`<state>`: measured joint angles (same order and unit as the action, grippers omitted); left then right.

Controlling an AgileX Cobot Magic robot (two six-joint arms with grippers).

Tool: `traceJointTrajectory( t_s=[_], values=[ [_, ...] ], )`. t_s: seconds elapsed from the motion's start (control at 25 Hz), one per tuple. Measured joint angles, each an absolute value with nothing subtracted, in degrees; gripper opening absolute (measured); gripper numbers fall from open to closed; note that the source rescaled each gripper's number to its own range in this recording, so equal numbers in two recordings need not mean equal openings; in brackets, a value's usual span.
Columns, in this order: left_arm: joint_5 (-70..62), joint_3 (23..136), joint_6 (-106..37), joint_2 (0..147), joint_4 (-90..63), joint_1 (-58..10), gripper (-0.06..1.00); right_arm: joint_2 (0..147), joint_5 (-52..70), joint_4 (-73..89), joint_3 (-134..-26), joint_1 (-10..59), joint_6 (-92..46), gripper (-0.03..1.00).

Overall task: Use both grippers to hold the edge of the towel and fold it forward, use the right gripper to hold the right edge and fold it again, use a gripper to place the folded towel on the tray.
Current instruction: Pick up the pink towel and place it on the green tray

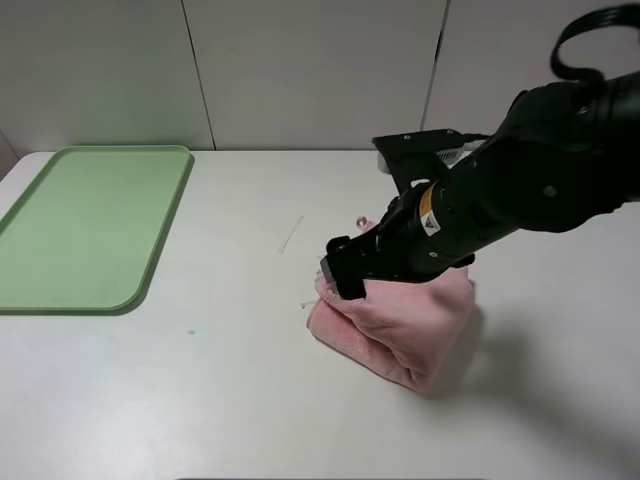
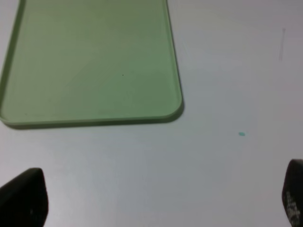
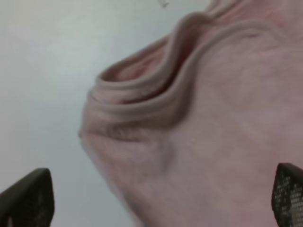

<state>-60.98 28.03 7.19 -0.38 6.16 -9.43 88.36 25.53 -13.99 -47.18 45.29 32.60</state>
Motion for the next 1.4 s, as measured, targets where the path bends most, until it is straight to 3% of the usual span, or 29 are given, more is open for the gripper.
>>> traceJointTrajectory(
  t_s=[0.48,0.76,1.08,1.4],
  values=[
    [-60.98,28.03,7.19,-0.38,6.16,-9.43,1.0,71.17,54.65,-20.85,-47.18,43.44,23.92,1.0],
    [-60.98,28.03,7.19,-0.38,6.16,-9.43,1.0,60.32,68.29,-21.68,-47.25,33.65,19.6,1.0],
    [-60.98,28.03,7.19,-0.38,6.16,-9.43,1.0,46.38,69.43,-20.7,-41.21,18.93,11.09,1.0],
    [-60.98,28.03,7.19,-0.38,6.16,-9.43,1.0,30.71,68.02,-9.16,-35.81,4.55,0.0,1.0]
  ],
)
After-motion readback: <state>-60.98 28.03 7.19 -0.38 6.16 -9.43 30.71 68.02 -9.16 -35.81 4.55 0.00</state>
